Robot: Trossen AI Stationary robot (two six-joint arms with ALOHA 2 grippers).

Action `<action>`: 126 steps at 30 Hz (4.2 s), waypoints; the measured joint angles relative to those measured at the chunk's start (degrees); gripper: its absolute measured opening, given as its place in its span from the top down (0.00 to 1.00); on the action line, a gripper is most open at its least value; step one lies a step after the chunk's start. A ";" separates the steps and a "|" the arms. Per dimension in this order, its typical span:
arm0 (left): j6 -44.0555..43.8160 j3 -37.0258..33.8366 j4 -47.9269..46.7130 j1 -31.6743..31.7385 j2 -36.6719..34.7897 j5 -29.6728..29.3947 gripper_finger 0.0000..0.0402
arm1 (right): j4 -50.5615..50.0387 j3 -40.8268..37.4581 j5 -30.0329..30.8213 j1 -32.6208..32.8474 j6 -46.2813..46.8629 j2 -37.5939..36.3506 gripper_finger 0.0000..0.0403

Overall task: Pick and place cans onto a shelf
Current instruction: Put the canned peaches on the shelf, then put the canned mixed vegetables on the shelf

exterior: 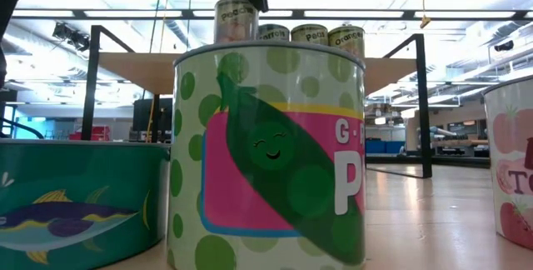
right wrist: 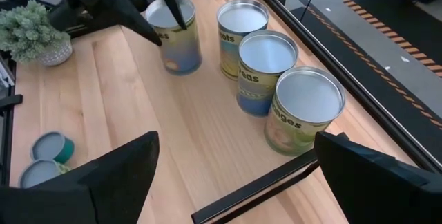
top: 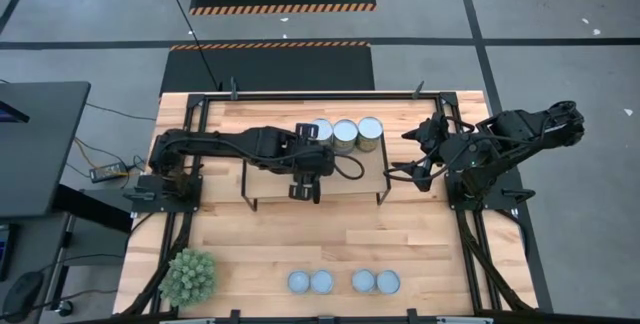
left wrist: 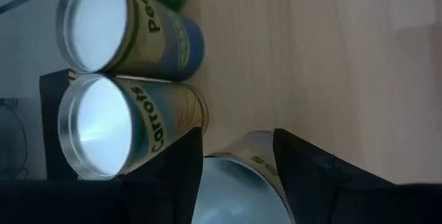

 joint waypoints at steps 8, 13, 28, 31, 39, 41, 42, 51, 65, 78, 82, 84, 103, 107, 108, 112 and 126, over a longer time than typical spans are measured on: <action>-5.96 0.00 -0.02 -1.22 -3.78 0.62 0.55 | -0.07 0.00 0.01 0.00 -0.12 0.00 0.02; -8.55 0.13 -0.22 -2.56 -5.17 0.95 0.55 | 0.12 0.00 0.14 0.00 -0.75 0.00 0.02; -14.38 0.11 -8.12 -2.29 -0.62 -2.19 0.55 | 1.93 0.00 0.48 0.00 -1.27 -0.02 0.02; -14.37 0.11 -9.53 -1.62 -0.64 -2.35 0.57 | 2.17 0.00 0.49 0.00 -1.27 -0.02 0.02; -12.85 0.13 -13.08 1.58 -0.66 -2.78 0.64 | 2.34 0.00 0.46 0.00 -1.26 -0.02 0.02; -12.82 0.13 -13.12 2.35 -0.68 -2.78 0.64 | 2.37 0.00 0.44 0.00 -1.22 -0.02 0.02; -12.82 0.13 -13.15 2.77 -0.68 -2.77 0.64 | 2.38 0.00 0.44 0.00 -1.22 -0.02 0.02; -10.15 0.13 -12.80 5.87 -0.68 -2.79 0.64 | 2.54 0.00 0.44 0.00 -1.22 -0.02 0.02; -7.69 0.13 -12.71 8.90 -0.67 -2.92 0.64 | 2.53 0.00 0.01 0.00 -0.31 -0.02 0.02; -8.19 0.22 -8.35 6.18 -3.16 1.76 0.60 | 2.26 0.00 0.01 0.00 -0.35 -0.02 0.02; -7.91 0.20 -8.92 4.94 -3.65 0.01 0.60 | 2.24 0.00 0.02 0.00 -0.93 0.00 0.02; -8.67 0.20 -8.50 4.28 -4.26 0.17 0.60 | 2.25 0.00 0.01 0.00 -1.37 0.00 0.02; -22.32 0.20 9.87 -7.27 -4.83 17.78 0.60 | 3.93 0.00 -18.79 3.96 1.66 8.47 0.02; -16.77 0.20 9.06 -11.90 -4.83 15.75 0.60 | 7.50 0.00 -19.33 8.42 3.49 11.90 0.04; -15.14 0.20 8.04 -12.80 -4.83 14.54 0.60 | 8.24 0.00 -19.32 9.47 4.24 12.76 0.05; -11.11 0.17 2.53 -14.12 -4.90 13.32 0.63 | 9.71 0.00 -19.37 12.24 9.74 16.38 0.09; -4.92 0.13 -0.57 -17.79 -5.18 13.54 0.69 | 0.46 16.44 -20.77 16.33 22.83 32.47 0.23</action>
